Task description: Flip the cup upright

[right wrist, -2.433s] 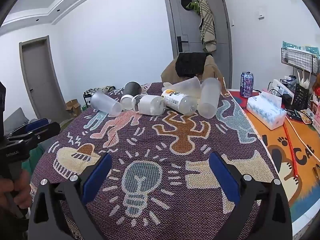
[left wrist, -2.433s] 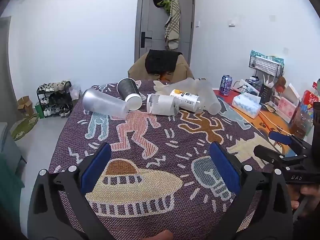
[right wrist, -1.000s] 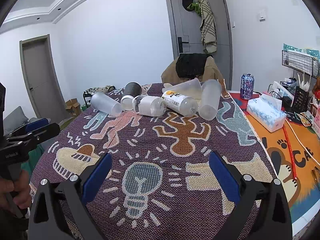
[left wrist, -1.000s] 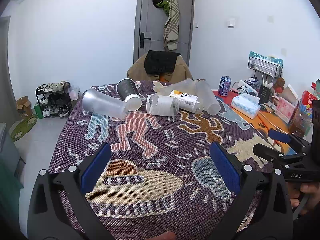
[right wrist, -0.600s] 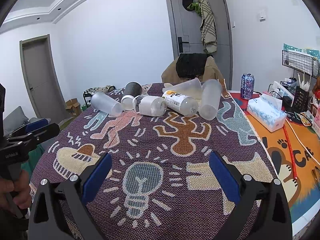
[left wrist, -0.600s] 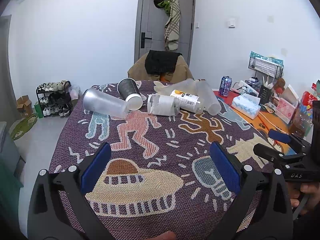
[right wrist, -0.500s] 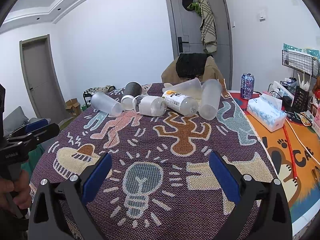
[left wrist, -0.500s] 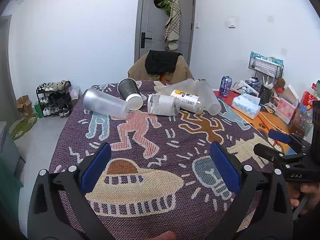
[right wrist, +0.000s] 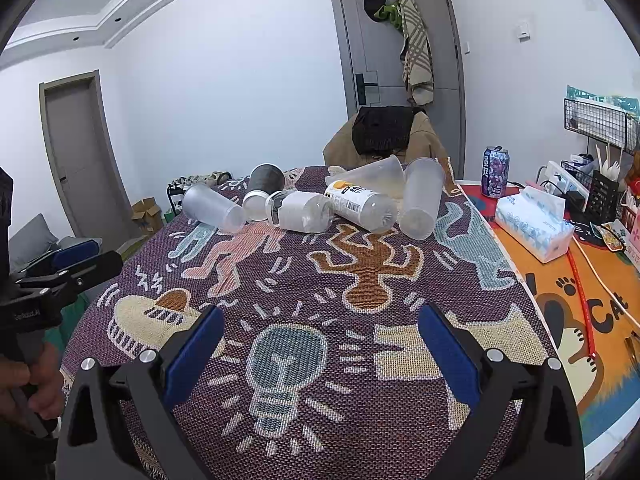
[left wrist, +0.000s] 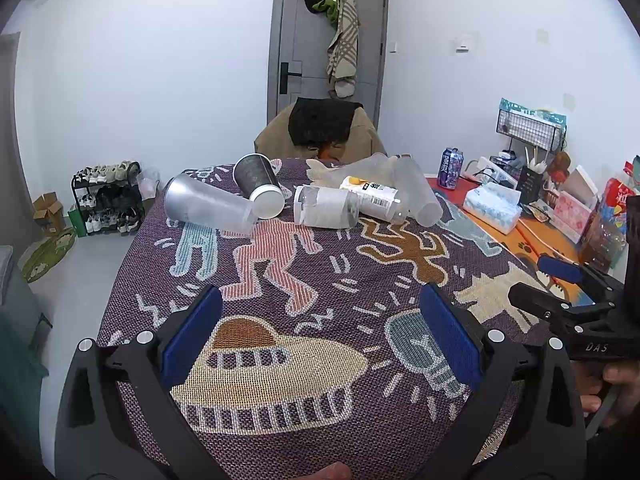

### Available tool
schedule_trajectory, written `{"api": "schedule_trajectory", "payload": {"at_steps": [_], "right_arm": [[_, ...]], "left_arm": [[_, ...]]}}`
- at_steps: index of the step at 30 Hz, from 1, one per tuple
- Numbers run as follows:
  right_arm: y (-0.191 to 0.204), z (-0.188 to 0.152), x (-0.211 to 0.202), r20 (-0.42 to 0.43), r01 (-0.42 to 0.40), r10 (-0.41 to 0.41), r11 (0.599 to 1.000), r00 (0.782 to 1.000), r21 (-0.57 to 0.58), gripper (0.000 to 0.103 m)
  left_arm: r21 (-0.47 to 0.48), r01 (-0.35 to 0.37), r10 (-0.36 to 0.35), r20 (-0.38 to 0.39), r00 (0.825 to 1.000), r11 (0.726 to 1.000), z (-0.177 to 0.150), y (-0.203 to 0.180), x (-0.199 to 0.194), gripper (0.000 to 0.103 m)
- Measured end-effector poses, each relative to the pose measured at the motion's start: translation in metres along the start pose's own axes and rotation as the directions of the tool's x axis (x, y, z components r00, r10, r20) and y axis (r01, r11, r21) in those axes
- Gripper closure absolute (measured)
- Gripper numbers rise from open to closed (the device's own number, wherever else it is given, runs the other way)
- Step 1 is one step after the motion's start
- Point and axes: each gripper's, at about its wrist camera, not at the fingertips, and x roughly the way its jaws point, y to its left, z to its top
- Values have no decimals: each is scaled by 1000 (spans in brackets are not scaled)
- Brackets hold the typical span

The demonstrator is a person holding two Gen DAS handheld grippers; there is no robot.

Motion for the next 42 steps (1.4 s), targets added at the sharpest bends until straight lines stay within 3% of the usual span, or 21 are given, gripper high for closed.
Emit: {"api": "schedule_trajectory", "payload": {"at_steps": [7,22,31,37,42], "right_arm": [[-10,4,2,8,14,-14,1000,1000,23,8],[-55,14,5,26,45,-49,992,998,121,8],[-77,25,11,20,71,-74,989,997,130,8],[-91,37,18,16,88,-91,988,996,125,8],[-103,42,27,6,98,-100,987,995,128,8]], "left_arm": [[23,28,-27,-24,999,999,7,-4,10,5],[186,101,-88,-74,993,977,52,-40,46,5],[118,152,-139,-112,984,981,84,-46,76,5],[-28,237,-239,-155,959,971,97,-46,104,5],[-160,284,-311,-180,933,945,107,-49,132,8]]}}
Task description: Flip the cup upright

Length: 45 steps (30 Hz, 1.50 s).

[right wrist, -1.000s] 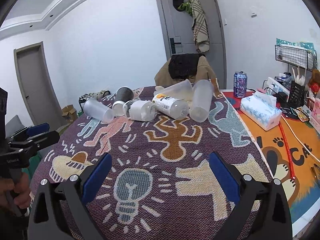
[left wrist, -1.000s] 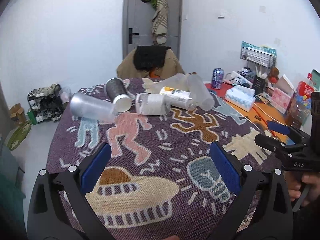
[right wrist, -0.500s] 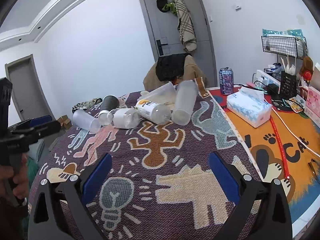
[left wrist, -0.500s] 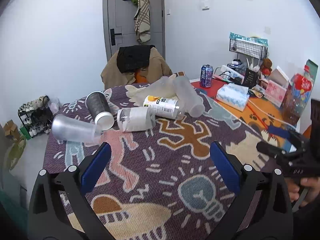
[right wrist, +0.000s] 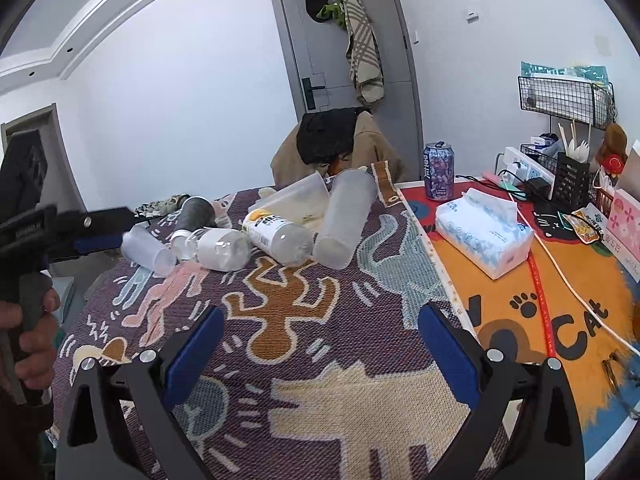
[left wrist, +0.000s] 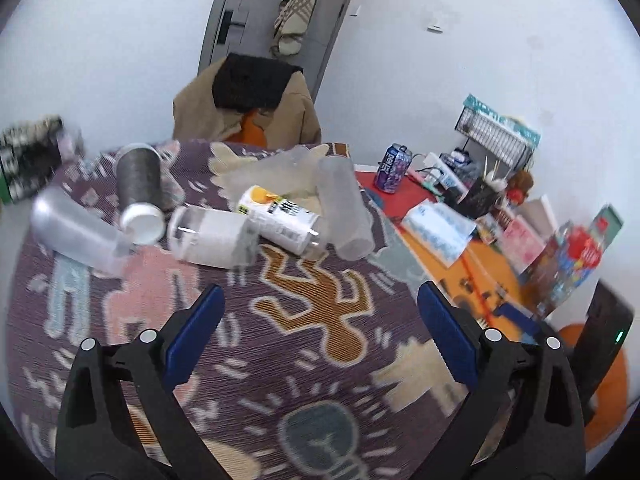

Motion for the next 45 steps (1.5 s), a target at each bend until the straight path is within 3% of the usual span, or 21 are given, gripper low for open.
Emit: {"api": "schedule_trajectory", "payload": {"at_steps": [8,14,23,31,38,43,45], "right_arm": [[-20,3,18,-26,31,-30,998,999,45,8],[-38,6,37,-53,49,-44,993,998,108,10],[-63,8,66,-97,82,-64,978,993,191,16],[-78,11,78,-98,81,-59,967,993,242,17],[-85,9,80,-89,77,-55,960,995,269,16],[-88,6,81,-92,78,-55,958,994,275,15],[-91,5,81,-93,79,-55,956,994,282,15]], "left_arm": [[-234,64,-73,-30,997,970,15,18,44,13],[-360,97,-124,-52,991,928,18,23,84,15],[-520,82,-145,-82,986,851,19,35,147,21],[-599,3,-86,-110,990,800,24,43,191,22],[-666,-53,-6,-86,996,744,33,55,205,22],[-696,-97,6,-131,991,712,35,59,219,23],[-720,-115,2,-155,988,684,32,65,226,28]]}}
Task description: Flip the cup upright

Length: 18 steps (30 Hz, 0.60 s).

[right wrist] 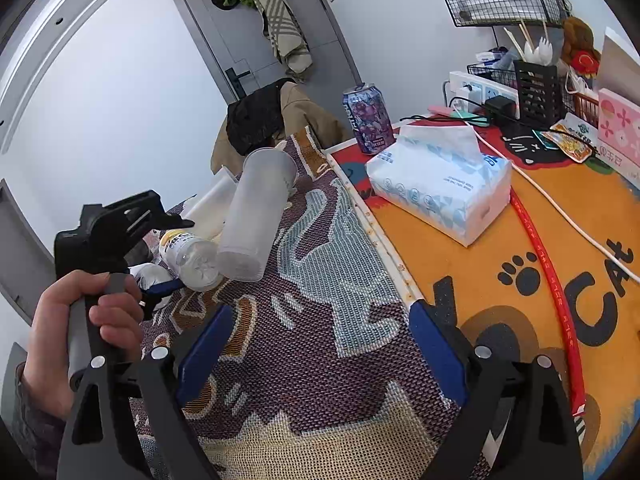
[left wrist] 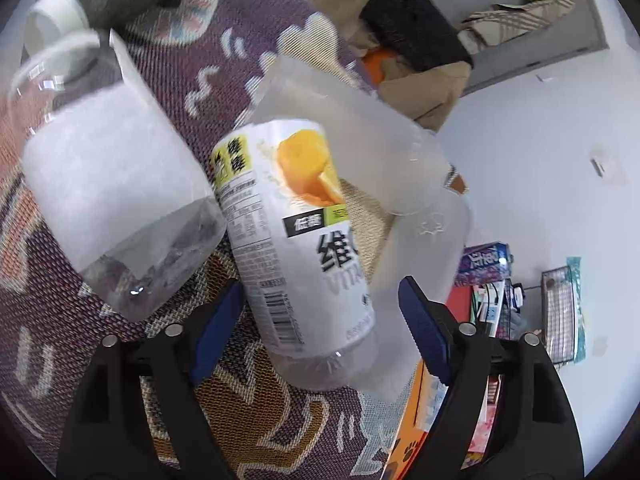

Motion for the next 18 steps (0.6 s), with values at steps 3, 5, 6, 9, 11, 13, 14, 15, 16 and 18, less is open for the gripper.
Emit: {"api": "schedule_trajectory", "payload": {"at_steps": [3,5,6,9,11,13,14,15,16,18], "right_arm": [[-4,-1,0,-3,2,-2,1000,1000,11,15],[-6,-3,1,-6,4,-4,1000,1000,16,15],[-7,-4,1,-8,6,-5,1000,1000,17,15],[-10,-5,-1,-10,12,-11,1000,1000,25,15],[-13,-6,-3,-11,13,-13,999,1000,34,15],[-13,-6,-5,-11,11,-11,999,1000,41,15],[-13,-6,-6,-10,11,-10,999,1000,43,15],[-12,-7,-6,-10,10,-10,999,1000,43,15],[-10,-7,-8,-9,6,-6,999,1000,43,15],[-6,-9,-12,-5,0,0,999,1000,40,15]], "left_arm": [[-37,-13,12,-33,999,999,1,5,12,34],[-36,-21,20,-29,999,999,3,3,12,37],[-39,-18,17,-31,999,999,4,4,12,37],[-27,-11,10,-34,999,1000,3,3,8,39],[-8,3,-3,-34,999,1000,-1,1,1,40],[29,19,-18,-34,999,999,-6,-5,-9,41],[45,26,-25,-31,999,999,-8,-8,-13,41],[58,33,-31,-30,999,998,-9,-10,-17,41],[74,47,-45,-29,999,996,-11,-12,-23,41],[113,74,-71,-26,997,991,-15,-17,-36,41]]}}
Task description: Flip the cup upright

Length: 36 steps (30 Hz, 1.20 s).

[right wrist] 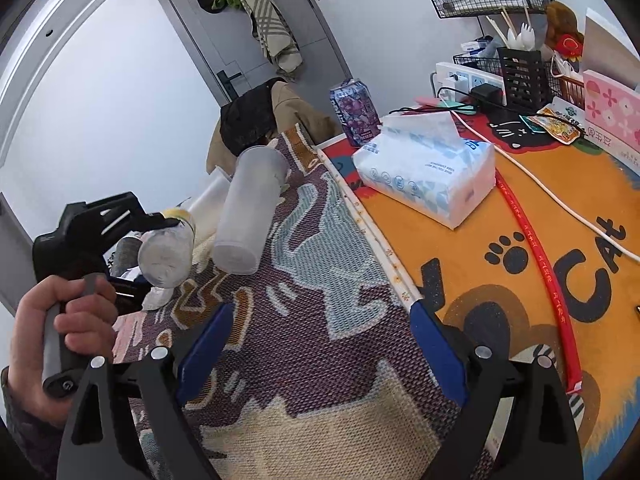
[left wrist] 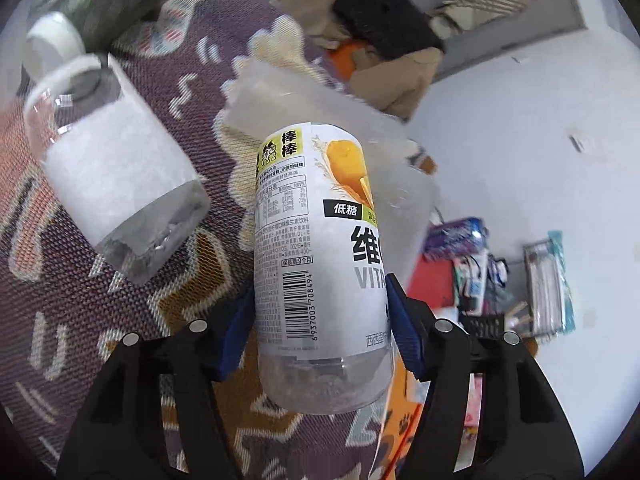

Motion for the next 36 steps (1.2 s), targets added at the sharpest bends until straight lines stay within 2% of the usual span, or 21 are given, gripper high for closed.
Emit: {"api": "schedule_trajectory", "payload": {"at_steps": [6,12,19,25,31,36], "right_arm": [[11,-5,-14,12,-11,11,1000,1000,-12,15],[22,-12,-25,7,-40,40,999,999,-16,15],[37,-24,-34,-16,-85,84,996,996,-27,15],[46,-33,-42,-43,-127,125,991,991,-31,15],[52,-44,-45,-73,-151,149,988,986,-31,15],[55,-52,-45,-96,-163,159,986,982,-28,15]], "left_arm": [[131,46,-47,5,999,990,-11,-14,-40,41],[252,50,-54,9,998,966,-27,-13,-85,41],[340,37,-43,11,999,940,-48,0,-124,41],[408,5,-19,31,999,913,-68,13,-146,41],[474,-25,24,9,1000,880,-87,32,-155,41],[497,-39,55,-16,998,867,-101,44,-156,41]]}}
